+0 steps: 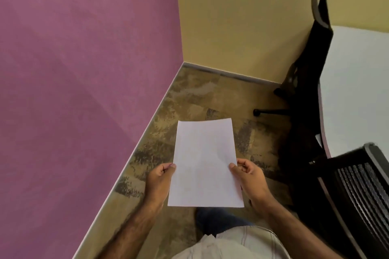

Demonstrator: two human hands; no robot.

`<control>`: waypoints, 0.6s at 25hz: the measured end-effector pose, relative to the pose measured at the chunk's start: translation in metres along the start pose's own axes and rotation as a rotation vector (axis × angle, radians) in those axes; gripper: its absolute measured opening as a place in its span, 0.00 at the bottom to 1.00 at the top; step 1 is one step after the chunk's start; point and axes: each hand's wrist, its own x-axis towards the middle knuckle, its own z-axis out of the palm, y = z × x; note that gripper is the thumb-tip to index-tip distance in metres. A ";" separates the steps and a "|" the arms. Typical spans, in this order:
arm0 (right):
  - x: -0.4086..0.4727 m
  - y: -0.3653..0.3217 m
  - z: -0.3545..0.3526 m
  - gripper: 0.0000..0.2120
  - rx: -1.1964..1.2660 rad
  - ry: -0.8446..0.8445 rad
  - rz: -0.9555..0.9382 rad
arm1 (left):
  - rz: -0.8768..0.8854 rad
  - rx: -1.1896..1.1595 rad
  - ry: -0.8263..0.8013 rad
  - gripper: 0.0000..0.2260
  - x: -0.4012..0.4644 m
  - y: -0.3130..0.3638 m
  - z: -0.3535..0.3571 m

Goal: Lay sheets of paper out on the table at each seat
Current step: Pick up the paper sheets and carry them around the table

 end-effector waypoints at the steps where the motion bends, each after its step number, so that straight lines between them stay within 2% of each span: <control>1: 0.020 -0.009 -0.004 0.10 0.020 0.017 0.005 | 0.005 0.022 -0.019 0.03 0.020 0.017 0.012; 8: 0.129 -0.082 -0.042 0.07 0.073 0.150 -0.001 | 0.073 0.145 -0.141 0.04 0.128 0.126 0.100; 15: 0.197 -0.135 -0.071 0.09 0.161 0.339 -0.030 | 0.158 0.223 -0.308 0.04 0.214 0.207 0.189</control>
